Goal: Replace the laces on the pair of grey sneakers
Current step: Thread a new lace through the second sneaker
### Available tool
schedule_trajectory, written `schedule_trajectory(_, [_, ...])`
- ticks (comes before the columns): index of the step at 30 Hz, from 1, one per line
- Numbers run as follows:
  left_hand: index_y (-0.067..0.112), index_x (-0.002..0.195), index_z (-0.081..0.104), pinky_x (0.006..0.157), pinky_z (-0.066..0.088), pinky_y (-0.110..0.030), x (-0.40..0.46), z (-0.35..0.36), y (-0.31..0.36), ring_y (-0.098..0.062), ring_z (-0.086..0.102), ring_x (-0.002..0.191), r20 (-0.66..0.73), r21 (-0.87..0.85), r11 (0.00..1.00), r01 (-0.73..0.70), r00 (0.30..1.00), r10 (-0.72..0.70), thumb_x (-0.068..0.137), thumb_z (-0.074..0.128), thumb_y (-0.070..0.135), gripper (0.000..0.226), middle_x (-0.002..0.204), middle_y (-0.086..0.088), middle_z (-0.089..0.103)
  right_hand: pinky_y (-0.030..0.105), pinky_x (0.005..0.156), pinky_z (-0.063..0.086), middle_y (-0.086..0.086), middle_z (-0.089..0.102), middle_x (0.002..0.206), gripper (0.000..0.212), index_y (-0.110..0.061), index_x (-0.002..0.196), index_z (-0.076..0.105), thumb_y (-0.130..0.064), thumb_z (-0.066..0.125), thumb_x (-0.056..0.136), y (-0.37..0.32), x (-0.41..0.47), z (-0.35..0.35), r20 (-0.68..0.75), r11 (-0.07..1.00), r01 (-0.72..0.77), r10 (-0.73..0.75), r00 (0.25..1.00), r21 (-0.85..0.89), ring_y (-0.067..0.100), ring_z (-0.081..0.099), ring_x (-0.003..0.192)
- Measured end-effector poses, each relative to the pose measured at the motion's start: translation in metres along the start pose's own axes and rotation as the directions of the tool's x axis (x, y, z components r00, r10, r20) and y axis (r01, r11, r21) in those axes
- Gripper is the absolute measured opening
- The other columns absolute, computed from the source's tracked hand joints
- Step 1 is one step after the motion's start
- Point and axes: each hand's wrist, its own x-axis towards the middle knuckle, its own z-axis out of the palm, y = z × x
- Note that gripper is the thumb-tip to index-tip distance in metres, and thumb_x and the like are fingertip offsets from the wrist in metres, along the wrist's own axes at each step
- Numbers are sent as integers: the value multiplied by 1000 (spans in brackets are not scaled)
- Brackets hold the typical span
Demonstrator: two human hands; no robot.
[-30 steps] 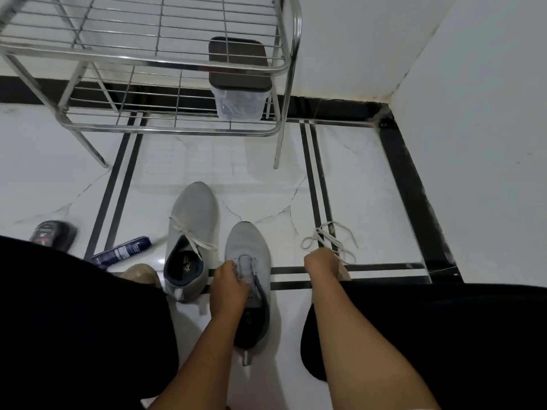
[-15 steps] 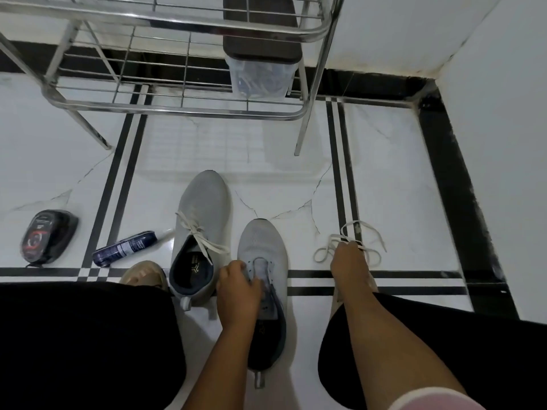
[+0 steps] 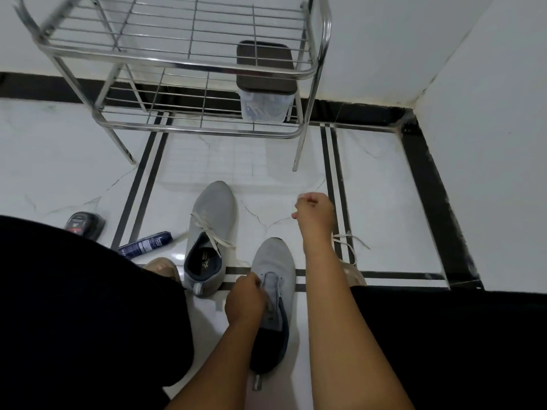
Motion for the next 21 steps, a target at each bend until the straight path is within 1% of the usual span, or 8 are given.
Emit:
schedule_trajectory(3, [20, 102, 58, 75, 47, -31, -14, -1, -4, -25, 60, 100, 82, 65, 998, 1, 997, -7, 87, 58, 40, 25, 109, -2, 60, 27, 57, 44, 2, 60, 74, 15, -16, 73, 56, -14, 49, 87, 11, -40, -6, 182, 970, -25, 71, 981, -244, 23, 58, 70])
schedule_trajectory(6, [22, 112, 58, 83, 50, -32, -25, -1, -14, -23, 60, 107, 149, 154, 988, 15, 988, -39, 85, 59, 35, 29, 117, 0, 59, 24, 56, 40, 11, 56, 80, 4, -7, 85, 55, -10, 52, 85, 61, -69, -22, 252, 779, -183, 400, 881, -599, 23, 50, 68])
schedule_trajectory(9, [21, 121, 53, 89, 46, -34, -35, 1, -26, -23, 56, 114, 145, 191, 982, -1, 989, -27, 96, 36, 36, 34, 126, -3, 56, 31, 77, 48, 16, 64, 108, 19, -5, 107, 62, -8, 50, 92, 76, -64, -48, -21, 850, -358, 379, 925, -386, 27, 62, 95])
schedule_trajectory(11, [20, 119, 51, 89, 45, -34, -38, 2, -32, -23, 55, 114, 135, 178, 984, -16, 991, -8, 96, 32, 41, 37, 125, -4, 55, 34, 84, 49, 13, 65, 111, 21, -5, 111, 59, -8, 43, 97, 48, -53, -61, -353, 968, -252, 234, 906, -4, 28, 62, 102])
schedule_trajectory(13, [18, 118, 50, 87, 44, -34, -39, 3, -34, -23, 55, 114, 125, 182, 983, -33, 992, 11, 96, 33, 44, 38, 124, -5, 55, 31, 75, 46, 9, 63, 104, 12, -10, 101, 54, -10, 42, 96, 15, -58, -71, -612, 1000, 27, -12, 791, 15, 26, 60, 91])
schedule_trajectory(16, [17, 120, 49, 82, 43, -33, -37, 2, -31, -24, 56, 113, 122, 178, 983, -48, 992, 26, 94, 38, 47, 42, 123, -5, 55, 24, 61, 35, 1, 62, 96, 14, -18, 87, 55, -8, 47, 94, -3, -63, -59, -258, 933, 225, -299, 919, -279, 17, 55, 81])
schedule_trajectory(19, [17, 112, 55, 79, 45, -32, -32, 4, -31, -24, 58, 107, 106, 188, 981, -56, 994, 37, 94, 39, 40, 33, 116, -5, 59, 30, 69, 46, 3, 66, 97, 16, -17, 85, 63, -10, 50, 91, 32, -71, -30, 199, 840, 196, -107, 974, -505, 23, 61, 89])
schedule_trajectory(21, [15, 97, 61, 72, 45, -29, -28, 4, -33, -24, 60, 99, 103, 177, 983, -49, 994, 31, 93, 42, 27, 24, 108, -7, 64, 31, 83, 49, 7, 67, 106, 20, -15, 92, 67, -15, 47, 92, 71, -84, -17, 302, 747, 130, 99, 948, -652, 27, 60, 101])
